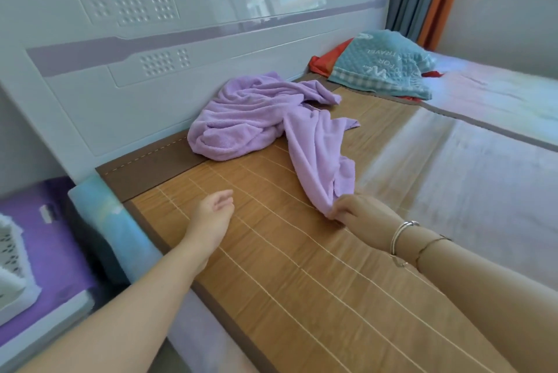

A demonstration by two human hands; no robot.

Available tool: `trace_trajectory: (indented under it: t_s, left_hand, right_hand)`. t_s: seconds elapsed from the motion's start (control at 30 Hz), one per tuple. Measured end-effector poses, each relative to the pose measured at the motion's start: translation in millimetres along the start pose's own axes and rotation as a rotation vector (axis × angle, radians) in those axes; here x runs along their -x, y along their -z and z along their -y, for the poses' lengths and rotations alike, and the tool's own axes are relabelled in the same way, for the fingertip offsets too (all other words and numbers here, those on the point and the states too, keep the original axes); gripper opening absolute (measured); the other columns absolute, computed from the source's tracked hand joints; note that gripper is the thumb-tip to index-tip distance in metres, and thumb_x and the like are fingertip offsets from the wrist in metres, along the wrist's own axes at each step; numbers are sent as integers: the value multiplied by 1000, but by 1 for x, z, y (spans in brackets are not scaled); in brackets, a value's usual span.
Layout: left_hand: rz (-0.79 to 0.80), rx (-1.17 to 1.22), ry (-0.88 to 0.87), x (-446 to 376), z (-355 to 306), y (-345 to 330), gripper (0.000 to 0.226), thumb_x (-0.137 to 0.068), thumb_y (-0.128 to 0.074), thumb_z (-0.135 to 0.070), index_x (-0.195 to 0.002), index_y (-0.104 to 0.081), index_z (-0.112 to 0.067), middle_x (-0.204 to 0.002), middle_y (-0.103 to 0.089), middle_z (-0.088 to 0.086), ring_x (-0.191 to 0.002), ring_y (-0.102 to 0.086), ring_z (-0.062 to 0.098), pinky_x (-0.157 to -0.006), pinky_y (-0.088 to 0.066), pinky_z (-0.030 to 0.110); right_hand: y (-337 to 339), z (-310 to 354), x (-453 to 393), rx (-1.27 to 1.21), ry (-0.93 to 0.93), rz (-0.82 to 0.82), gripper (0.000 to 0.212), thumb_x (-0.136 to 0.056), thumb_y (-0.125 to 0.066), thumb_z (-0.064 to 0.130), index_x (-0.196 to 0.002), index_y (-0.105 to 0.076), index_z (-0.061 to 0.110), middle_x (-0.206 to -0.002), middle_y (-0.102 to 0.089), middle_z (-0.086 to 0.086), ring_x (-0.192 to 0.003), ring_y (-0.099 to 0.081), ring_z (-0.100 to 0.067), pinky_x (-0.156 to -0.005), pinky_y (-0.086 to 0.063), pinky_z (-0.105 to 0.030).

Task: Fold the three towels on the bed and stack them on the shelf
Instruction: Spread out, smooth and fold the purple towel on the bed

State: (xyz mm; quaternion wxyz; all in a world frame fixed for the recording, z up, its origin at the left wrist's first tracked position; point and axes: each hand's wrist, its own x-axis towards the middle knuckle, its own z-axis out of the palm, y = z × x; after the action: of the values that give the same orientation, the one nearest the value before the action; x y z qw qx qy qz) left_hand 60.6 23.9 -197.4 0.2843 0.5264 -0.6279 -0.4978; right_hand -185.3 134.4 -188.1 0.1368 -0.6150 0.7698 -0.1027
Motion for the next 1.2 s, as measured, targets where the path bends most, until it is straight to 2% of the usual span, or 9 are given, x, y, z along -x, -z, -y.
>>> trace_trajectory:
  t_s: [0.13, 0.33, 0.47, 0.57, 0.83, 0.97, 1.03, 1.1, 1.2]
  left_hand:
    - [77, -61, -71, 58, -16, -17, 37, -96, -47, -7, -131, -54, -17, -135, -54, 3, -118, -49, 9, -94, -34, 23]
    - [293, -105, -108, 158, -45, -71, 41, -93, -53, -5, -134, -52, -13, -139, -50, 6, -127, -47, 16, -92, -35, 21]
    - [422, -222, -175, 229, -53, -112, 45, -93, -55, -11, -138, -48, -15, -140, -49, 2, -123, -48, 15, -89, -35, 18]
    - [507, -274, -223, 270, -55, -142, 49, -92, -55, -14, -140, -45, -19, -139, -49, 0, -99, -50, 6, -76, -38, 16]
    - [665, -392, -364, 358, -67, -222, 53, -90, -54, -13, -141, -41, -17, -138, -48, 6, -98, -45, 5, -62, -35, 9]
    - [707, -483, -438, 377, -63, -250, 61, -87, -58, -13, -144, -35, -14, -152, -30, 6, -130, -37, 16, -95, -31, 18]
    - [674, -587, -469, 373, -57, -255, 66, -86, -59, -16, -145, -32, -16, -159, -13, 3, -141, -26, 24, -111, -28, 31]
    - [613, -692, -468, 361, -55, -253, 71, -84, -60, -21, -148, -27, -21, -160, -8, 0, -141, -27, 28, -112, -28, 44]
    - [508, -760, -453, 334, -54, -245, 76, -83, -58, -25, -149, -21, -33, -159, -13, -4, -138, -32, 29, -107, -30, 55]
  right_hand:
    - [14, -3, 94, 83, -28, 42, 30, -86, -43, 16, -98, -69, 25, -103, -65, -3, -101, -55, -25, -91, -44, -36]
    - [29, -17, 238, 593, -43, 112, 30, -87, -39, 8, -104, -60, 20, -114, -58, 2, -108, -57, -20, -108, -26, -32]
    - [41, -34, 324, 621, -145, 132, 33, -87, -39, 7, -108, -58, 23, -116, -58, 4, -119, -47, -17, -116, -14, -34]
    - [41, -52, 386, 677, -236, 205, 38, -89, -37, 9, -120, -58, 17, -122, -56, 4, -129, -35, -16, -119, -4, -38]
    - [45, -109, 552, 610, -602, 301, 39, -91, -36, 14, -124, -56, 22, -126, -52, 5, -130, -33, -18, -114, -14, -39]
    - [29, -134, 597, 571, -716, 319, 41, -94, -35, 18, -132, -50, 19, -135, -46, 2, -132, -32, -19, -112, -18, -39]
    - [21, -143, 604, 581, -705, 254, 41, -95, -36, 24, -134, -47, 17, -137, -43, 2, -131, -34, -21, -108, -24, -38]
    - [14, -144, 599, 583, -645, 98, 38, -89, -51, 28, -125, -56, 18, -134, -48, 1, -126, -42, -23, -102, -32, -39]
    - [11, -140, 569, 568, -551, -170, 28, -47, -83, 20, -71, -68, 18, -93, -70, -2, -84, -66, -26, -69, -53, -37]
